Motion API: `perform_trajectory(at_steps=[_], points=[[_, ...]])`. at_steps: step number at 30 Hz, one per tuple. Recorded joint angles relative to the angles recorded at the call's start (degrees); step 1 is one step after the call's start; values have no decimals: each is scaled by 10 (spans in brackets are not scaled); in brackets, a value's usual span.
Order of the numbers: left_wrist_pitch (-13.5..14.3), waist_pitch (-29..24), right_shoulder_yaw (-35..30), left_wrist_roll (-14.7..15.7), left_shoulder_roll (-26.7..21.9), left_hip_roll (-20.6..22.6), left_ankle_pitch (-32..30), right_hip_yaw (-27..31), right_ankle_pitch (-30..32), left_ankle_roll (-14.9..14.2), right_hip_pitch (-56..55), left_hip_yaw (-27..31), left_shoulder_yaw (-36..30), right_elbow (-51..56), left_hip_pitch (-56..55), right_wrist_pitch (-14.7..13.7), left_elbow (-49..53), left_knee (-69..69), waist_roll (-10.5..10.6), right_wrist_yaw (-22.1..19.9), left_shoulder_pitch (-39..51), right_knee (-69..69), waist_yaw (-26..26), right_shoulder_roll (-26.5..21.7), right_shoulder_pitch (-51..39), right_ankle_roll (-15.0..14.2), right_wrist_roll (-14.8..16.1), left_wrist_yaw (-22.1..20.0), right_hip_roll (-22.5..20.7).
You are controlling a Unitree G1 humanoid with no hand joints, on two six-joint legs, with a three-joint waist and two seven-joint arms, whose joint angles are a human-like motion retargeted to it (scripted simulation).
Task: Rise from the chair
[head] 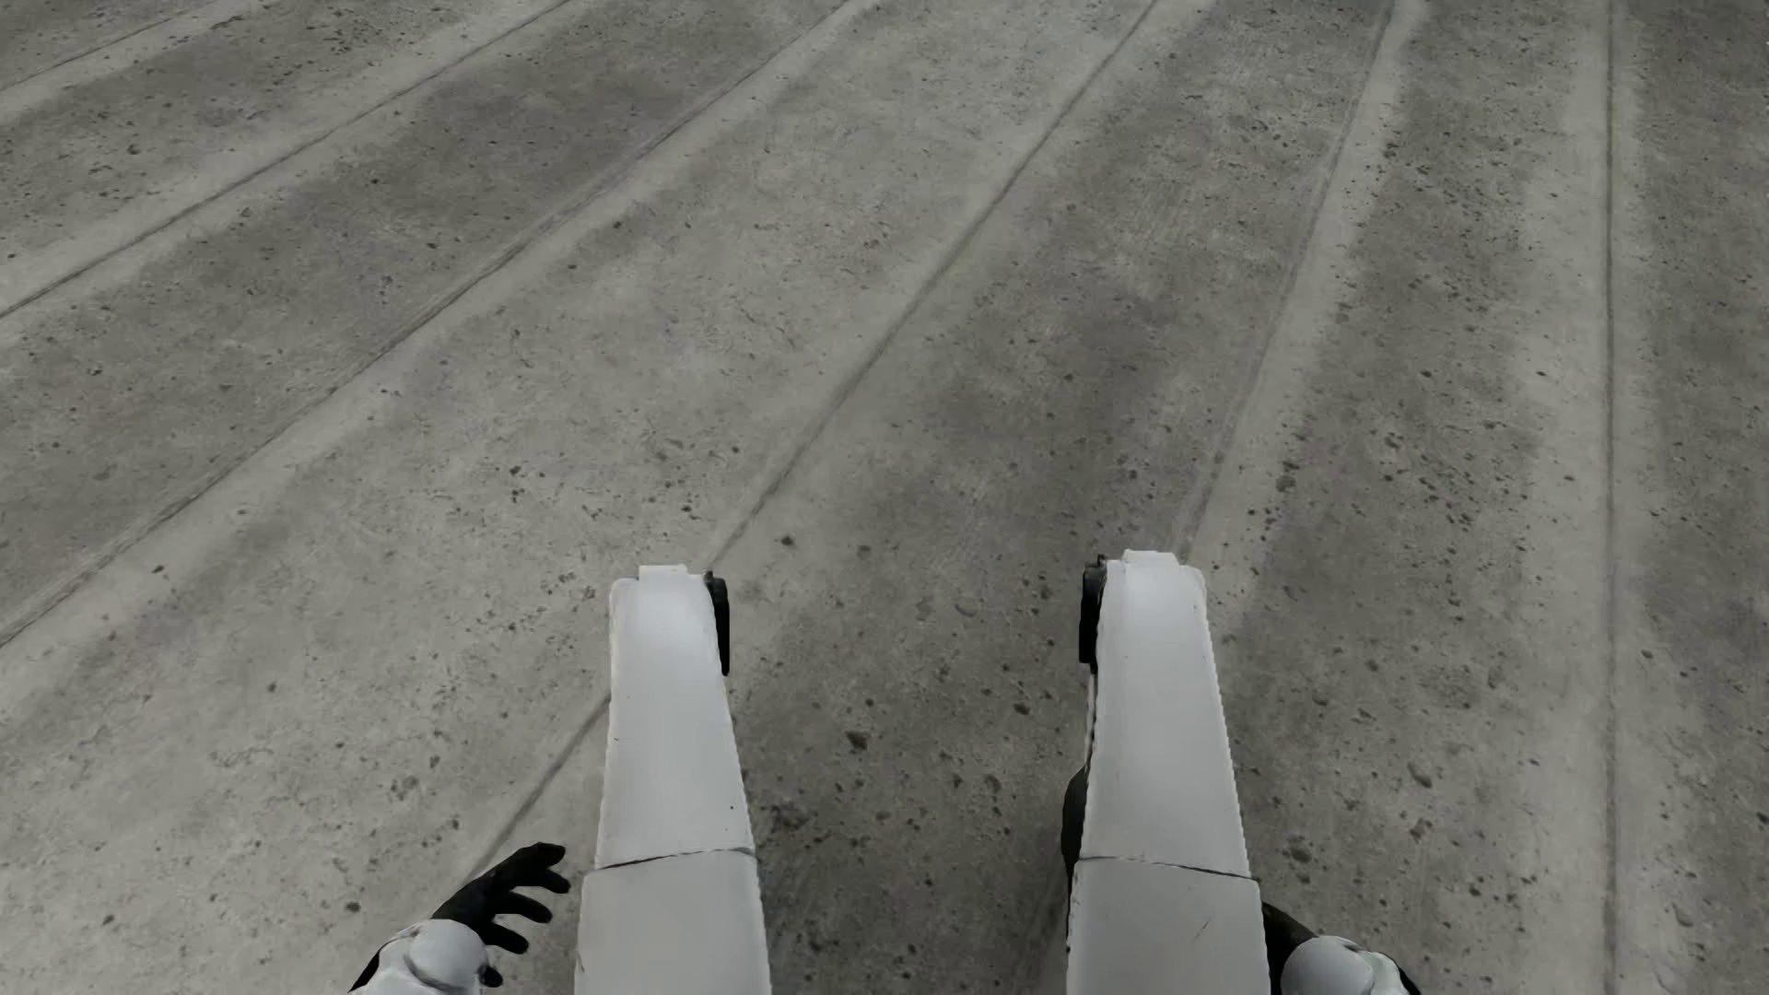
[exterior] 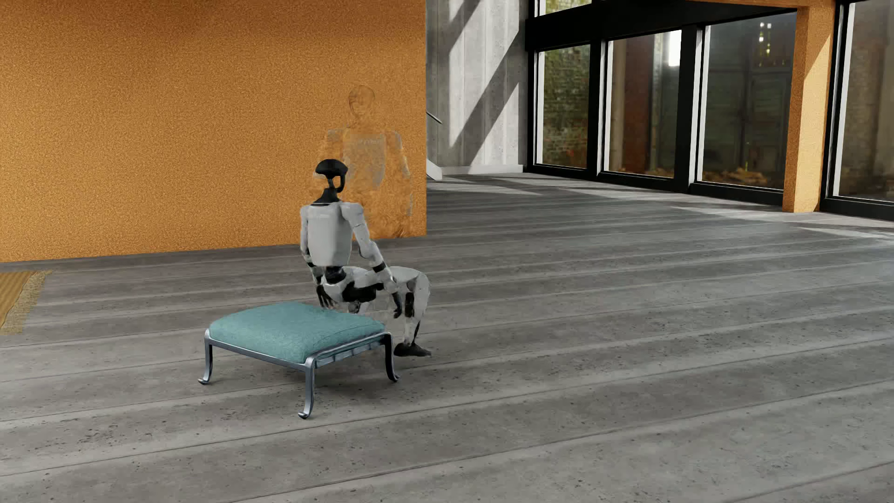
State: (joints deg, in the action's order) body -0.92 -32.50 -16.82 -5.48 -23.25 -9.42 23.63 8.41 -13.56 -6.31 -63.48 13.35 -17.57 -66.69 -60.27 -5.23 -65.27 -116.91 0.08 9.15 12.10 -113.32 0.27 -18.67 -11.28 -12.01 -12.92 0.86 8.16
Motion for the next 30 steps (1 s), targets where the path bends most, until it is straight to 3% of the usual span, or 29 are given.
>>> perform_trajectory(at_steps=[1, 2, 3, 4, 5, 7, 9, 13, 15, 17, 18, 20, 21, 22, 23, 25, 26, 30], points=[[8, 0, -6, -34, 1, 1, 0, 0, 0, 1, 1, -1, 1, -13, 1, -9, -29, 0, -1, 36, -17, 0, 0, 10, 15, 0, -39, 51, 2], [21, 1, -3, -66, 2, 0, 1, 0, 0, 1, 2, -1, 7, -18, 2, -13, -33, 0, -1, 48, -45, -1, 0, 18, 35, 0, -47, 84, 2], [28, 0, 8, -79, 4, -1, 1, -1, 0, 2, 3, -1, 18, -18, 3, -9, -27, 1, -1, 33, -76, 0, 0, 23, 56, -1, -31, 91, 3], [24, -3, 21, -73, 8, -3, 2, -2, 2, 2, 4, -3, 26, -13, 4, 9, -17, 1, -2, 10, -105, 0, 0, 25, 75, 0, 11, 90, 4], [27, -7, 36, -61, 13, -4, 2, -2, 3, 2, 5, -4, 38, -1, 6, 5, -10, 1, -2, -4, -127, 1, -1, 22, 89, -1, 32, 84, 6], [33, -13, 42, -49, 23, -5, 2, -2, 6, 2, 6, -3, 55, 35, 6, -11, 12, 1, 0, -2, -159, 2, -1, 10, 99, -6, 25, 77, 9], [33, -16, 49, -26, 22, -6, 1, -1, 8, 1, 4, -1, 67, 74, 3, -15, 48, 1, 1, -12, -170, 2, 1, -4, 105, -10, 51, 74, 12], [44, -27, 90, 35, -40, -1, -4, 3, 9, -2, -10, 2, 71, 323, -12, -31, 313, 0, 0, -145, -179, -1, 2, -54, 130, -14, 154, -68, 16], [74, -36, 91, 17, -78, 0, -4, 7, 10, -5, -20, 3, 47, 470, -21, -66, 454, -1, 4, -216, -143, -3, 2, -94, 111, -18, 165, -160, 17], [97, -46, 66, -13, -131, 2, -4, 10, 9, -10, -35, 5, -17, 582, -33, -98, 549, -2, 8, -270, -67, -6, 2, -146, 61, -21, 156, -231, 19], [106, -51, 41, -31, -163, 1, -3, 12, 8, -14, -44, 7, -61, 622, -42, -104, 583, -4, 10, -249, -20, -8, 1, -181, 24, -24, 140, -223, 21], [141, -63, -57, -67, -230, 0, -1, 14, 6, -20, -63, 8, -186, 673, -59, -130, 620, -6, 12, -150, 111, -12, -1, -255, -89, -27, 106, -144, 23], [167, -72, -124, -82, -250, -1, 0, 15, 5, -23, -74, 10, -258, 688, -69, -144, 624, -6, 12, -87, 187, -13, -1, -283, -159, -29, 90, -82, 24], [178, -83, -201, -94, -261, -5, 0, 15, 5, -26, -87, 11, -335, 691, -81, -137, 623, -8, 11, -15, 268, -15, 0, -298, -242, -30, 86, -13, 22], [190, -95, -267, -92, -268, -6, 3, 18, -1, -32, -101, 14, -405, 691, -95, -162, 623, -9, 11, -77, 336, -16, -1, -311, -315, -35, 101, -94, 23], [185, -124, -332, -73, -298, -2, 6, 22, -5, -34, -137, 20, -482, 725, -127, -160, 662, -11, 9, -89, 429, -20, -1, -340, -413, -38, 119, -121, 19], [187, -133, -362, -70, -311, 1, 7, 22, -9, -33, -158, 22, -516, 740, -149, -168, 683, -12, 9, -123, 466, -22, 0, -350, -448, -40, 128, -152, 16], [203, -171, -403, -63, -352, 9, 20, 28, -28, -39, -232, 27, -559, 804, -218, -187, 742, 1, 9, -202, 534, -12, -1, -386, -517, -41, 145, -237, 5]])
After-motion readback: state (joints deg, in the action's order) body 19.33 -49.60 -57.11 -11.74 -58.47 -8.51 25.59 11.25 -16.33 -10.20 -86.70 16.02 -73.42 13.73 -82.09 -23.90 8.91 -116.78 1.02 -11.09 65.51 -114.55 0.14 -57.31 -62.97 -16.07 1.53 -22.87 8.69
